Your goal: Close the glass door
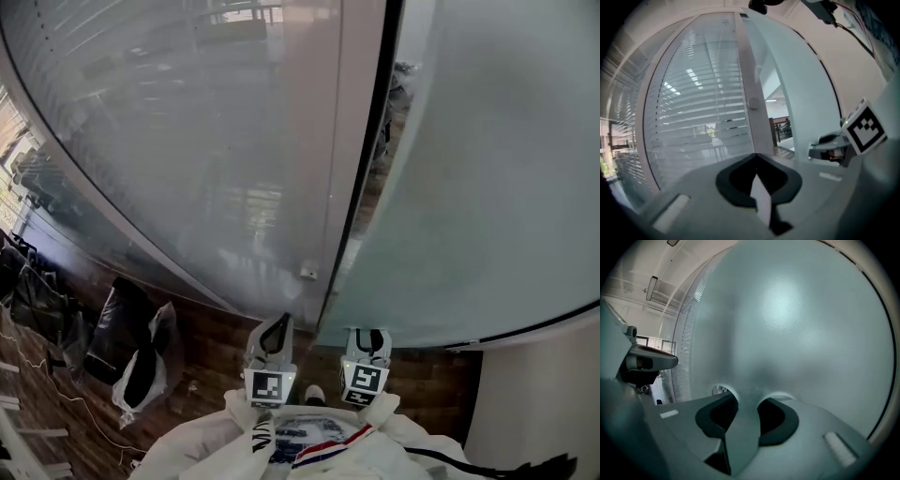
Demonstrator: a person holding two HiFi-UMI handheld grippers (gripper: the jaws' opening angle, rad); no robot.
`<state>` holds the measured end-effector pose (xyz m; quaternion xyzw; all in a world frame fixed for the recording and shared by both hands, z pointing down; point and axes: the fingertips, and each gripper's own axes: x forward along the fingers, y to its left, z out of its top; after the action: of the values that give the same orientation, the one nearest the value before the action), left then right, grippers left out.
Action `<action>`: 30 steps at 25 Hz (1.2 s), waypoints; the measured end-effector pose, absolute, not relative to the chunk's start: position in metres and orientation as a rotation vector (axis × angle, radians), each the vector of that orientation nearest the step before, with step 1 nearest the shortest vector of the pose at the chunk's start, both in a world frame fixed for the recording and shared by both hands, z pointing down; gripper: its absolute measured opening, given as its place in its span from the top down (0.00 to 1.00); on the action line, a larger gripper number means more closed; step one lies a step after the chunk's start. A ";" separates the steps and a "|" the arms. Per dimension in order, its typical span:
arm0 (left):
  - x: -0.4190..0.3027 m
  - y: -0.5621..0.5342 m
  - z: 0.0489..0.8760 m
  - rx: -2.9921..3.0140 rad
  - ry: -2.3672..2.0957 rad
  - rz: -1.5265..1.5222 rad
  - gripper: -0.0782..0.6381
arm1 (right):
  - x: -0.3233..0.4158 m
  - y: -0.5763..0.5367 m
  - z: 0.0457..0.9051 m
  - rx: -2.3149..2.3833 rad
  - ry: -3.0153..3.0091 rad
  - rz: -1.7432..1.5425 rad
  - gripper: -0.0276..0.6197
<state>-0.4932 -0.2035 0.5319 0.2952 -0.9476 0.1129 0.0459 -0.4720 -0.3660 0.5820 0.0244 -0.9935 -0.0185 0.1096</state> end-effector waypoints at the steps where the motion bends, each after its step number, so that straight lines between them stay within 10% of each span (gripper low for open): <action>1: -0.499 -0.204 0.531 0.923 -2.913 0.341 0.89 | -0.473 -0.367 0.580 0.087 -2.922 -0.056 0.76; 30: -0.551 -0.226 0.523 1.363 -2.735 0.341 0.89 | -0.500 -0.391 0.580 0.346 -2.882 0.007 0.76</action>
<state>-0.5507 -0.2255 0.5227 0.4430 -0.8890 0.1107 0.0335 -0.5001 -0.3912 0.5804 0.1185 -0.9858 0.0025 0.1190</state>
